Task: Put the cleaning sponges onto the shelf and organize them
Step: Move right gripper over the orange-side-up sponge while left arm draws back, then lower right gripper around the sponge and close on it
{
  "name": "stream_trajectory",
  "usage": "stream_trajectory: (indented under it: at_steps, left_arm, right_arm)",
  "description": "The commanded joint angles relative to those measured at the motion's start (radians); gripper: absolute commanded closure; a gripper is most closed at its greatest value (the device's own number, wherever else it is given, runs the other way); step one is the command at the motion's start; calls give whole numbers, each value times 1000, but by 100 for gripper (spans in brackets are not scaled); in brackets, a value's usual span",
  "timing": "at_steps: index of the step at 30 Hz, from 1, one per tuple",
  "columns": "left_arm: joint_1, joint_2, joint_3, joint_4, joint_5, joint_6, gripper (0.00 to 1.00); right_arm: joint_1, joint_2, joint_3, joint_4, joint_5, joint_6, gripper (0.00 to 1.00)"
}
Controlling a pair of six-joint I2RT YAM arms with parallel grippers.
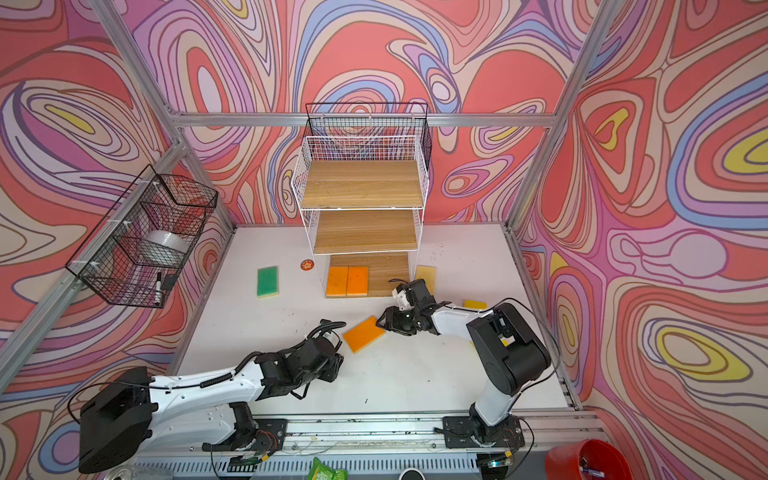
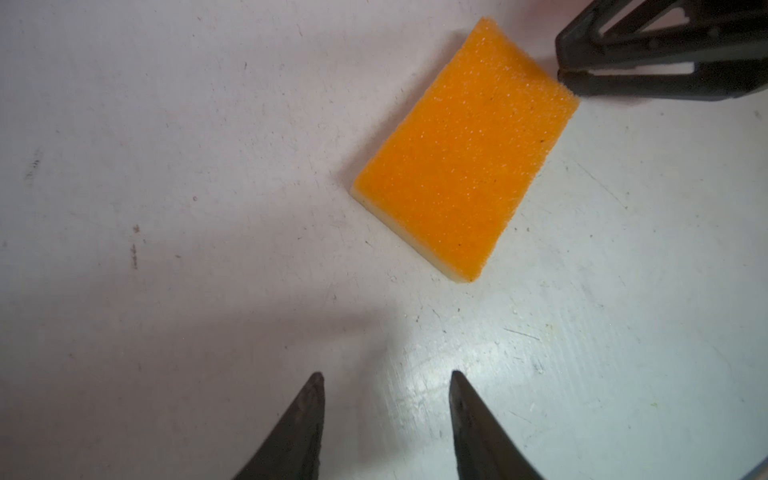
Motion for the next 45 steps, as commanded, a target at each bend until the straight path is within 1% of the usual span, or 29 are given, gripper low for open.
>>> stream_trajectory:
  at_steps: [1,7,10,16,20,27,30,34,41,43,45]
  left_arm:
    - [6,0,-17,36,7,-31,49]
    - [28,43,-35,99,17,-53,48]
    - [63,48,-60,139,32,-80,48]
    - [97,12,-78,132,-13,-100,48]
    - [112,-38,-89,100,-41,-107,47]
    - [140,-132,-118,34,-63,-117,47]
    - [164,-166,-140,21,-59,-120,46]
    - [189,-185,-141,12,-44,-107,46]
    - [201,-182,-124,7,-37,-78,46]
    - [202,-182,-124,5,-36,-75,46]
    - [206,-185,-124,6,-34,-72,46]
  right_arm:
    - [24,20,11,25,-1,0,44]
    - [46,-23,-35,32,-5,18,46]
    - [66,-64,-64,25,4,32,47]
    - [141,-124,-104,35,21,64,47]
    - [188,-100,-92,68,23,86,49]
    - [289,-27,-22,90,21,107,49]
    - [318,2,15,88,-8,108,49]
    - [322,-6,49,58,-34,96,49]
    - [317,-77,139,-141,44,2,48]
    - [294,-84,149,-182,63,-17,49]
    - [252,-82,151,-203,53,-30,53]
